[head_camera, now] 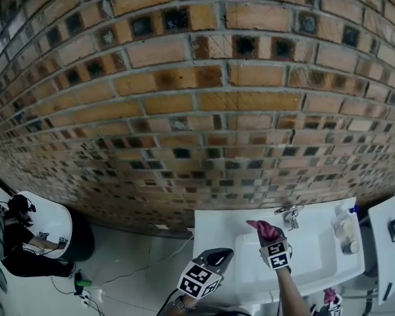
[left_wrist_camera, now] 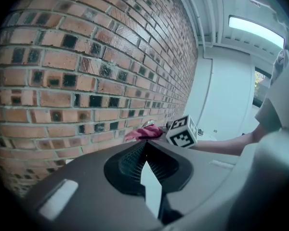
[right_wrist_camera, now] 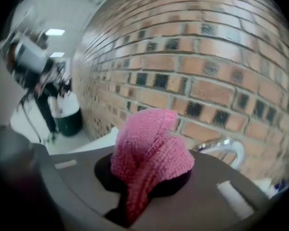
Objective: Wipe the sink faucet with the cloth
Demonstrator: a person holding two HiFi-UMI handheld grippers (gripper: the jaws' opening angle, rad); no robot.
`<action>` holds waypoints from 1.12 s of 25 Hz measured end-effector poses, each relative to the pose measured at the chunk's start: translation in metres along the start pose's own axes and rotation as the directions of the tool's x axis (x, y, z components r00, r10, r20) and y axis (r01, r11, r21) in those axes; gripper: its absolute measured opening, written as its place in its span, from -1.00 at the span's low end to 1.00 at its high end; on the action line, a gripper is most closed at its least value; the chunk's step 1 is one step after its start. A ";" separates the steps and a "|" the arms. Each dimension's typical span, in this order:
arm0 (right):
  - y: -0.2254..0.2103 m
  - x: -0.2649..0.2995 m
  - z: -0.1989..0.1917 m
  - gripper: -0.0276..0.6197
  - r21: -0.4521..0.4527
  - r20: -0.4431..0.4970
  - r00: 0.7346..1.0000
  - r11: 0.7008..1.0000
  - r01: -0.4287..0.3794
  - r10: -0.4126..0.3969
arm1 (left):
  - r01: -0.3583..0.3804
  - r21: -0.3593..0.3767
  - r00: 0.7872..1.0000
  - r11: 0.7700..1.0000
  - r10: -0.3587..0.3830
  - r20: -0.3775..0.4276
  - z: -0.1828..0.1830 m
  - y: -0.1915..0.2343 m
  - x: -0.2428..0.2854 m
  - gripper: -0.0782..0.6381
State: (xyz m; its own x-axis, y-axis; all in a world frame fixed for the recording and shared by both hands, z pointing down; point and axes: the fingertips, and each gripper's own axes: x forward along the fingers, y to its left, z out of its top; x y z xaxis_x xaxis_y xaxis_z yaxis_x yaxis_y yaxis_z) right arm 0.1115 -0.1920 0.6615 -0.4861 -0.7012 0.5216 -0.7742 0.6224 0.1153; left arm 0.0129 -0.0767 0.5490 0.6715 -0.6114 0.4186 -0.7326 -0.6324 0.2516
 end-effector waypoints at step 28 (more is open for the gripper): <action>0.360 -0.197 -0.040 -0.74 0.453 -0.014 0.996 0.888 0.083 -0.086 | 0.040 -0.085 0.994 0.996 -0.048 -0.102 -0.201 -0.074 -0.178 -0.78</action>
State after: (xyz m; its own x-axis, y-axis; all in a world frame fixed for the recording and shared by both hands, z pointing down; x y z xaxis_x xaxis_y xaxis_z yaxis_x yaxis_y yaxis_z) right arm -0.0550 0.1843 0.6338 -0.4124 -0.7470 0.5214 -0.9110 0.3369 -0.2379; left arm -0.0747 0.1746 0.6307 0.6912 -0.5284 0.4930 -0.7122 -0.6134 0.3412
